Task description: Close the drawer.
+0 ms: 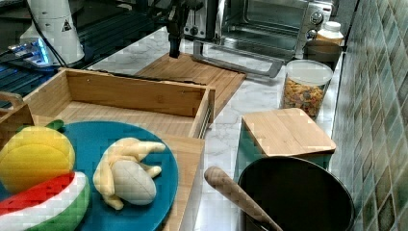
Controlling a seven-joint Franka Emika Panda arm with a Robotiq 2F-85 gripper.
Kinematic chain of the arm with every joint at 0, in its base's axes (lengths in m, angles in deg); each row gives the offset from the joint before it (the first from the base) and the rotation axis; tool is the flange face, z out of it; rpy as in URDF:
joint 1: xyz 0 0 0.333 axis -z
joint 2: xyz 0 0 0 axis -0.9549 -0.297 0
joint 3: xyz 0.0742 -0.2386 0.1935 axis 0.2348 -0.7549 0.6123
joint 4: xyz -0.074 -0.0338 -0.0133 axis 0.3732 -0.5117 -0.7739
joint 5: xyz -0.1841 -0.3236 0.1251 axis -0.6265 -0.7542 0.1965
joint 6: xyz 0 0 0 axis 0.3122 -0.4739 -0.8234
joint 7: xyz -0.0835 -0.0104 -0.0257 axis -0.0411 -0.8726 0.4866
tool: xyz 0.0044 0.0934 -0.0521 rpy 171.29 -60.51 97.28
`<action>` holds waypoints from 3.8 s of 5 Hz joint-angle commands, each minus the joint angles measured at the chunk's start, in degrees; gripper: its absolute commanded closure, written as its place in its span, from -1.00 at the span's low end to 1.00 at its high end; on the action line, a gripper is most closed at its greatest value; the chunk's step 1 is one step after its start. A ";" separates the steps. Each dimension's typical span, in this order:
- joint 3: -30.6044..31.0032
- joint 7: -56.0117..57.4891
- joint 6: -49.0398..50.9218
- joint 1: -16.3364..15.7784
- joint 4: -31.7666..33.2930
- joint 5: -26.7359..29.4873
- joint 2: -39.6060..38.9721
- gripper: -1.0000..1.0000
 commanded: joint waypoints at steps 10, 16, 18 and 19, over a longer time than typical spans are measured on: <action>-11.47 37.71 -11.21 19.06 -20.98 0.64 -17.74 1.00; -18.81 25.74 -14.76 18.40 -26.74 -13.68 -17.35 1.00; -18.64 25.68 -14.75 18.56 -26.74 -13.74 -17.32 1.00; -18.68 25.70 -14.76 18.52 -26.73 -13.73 -17.33 1.00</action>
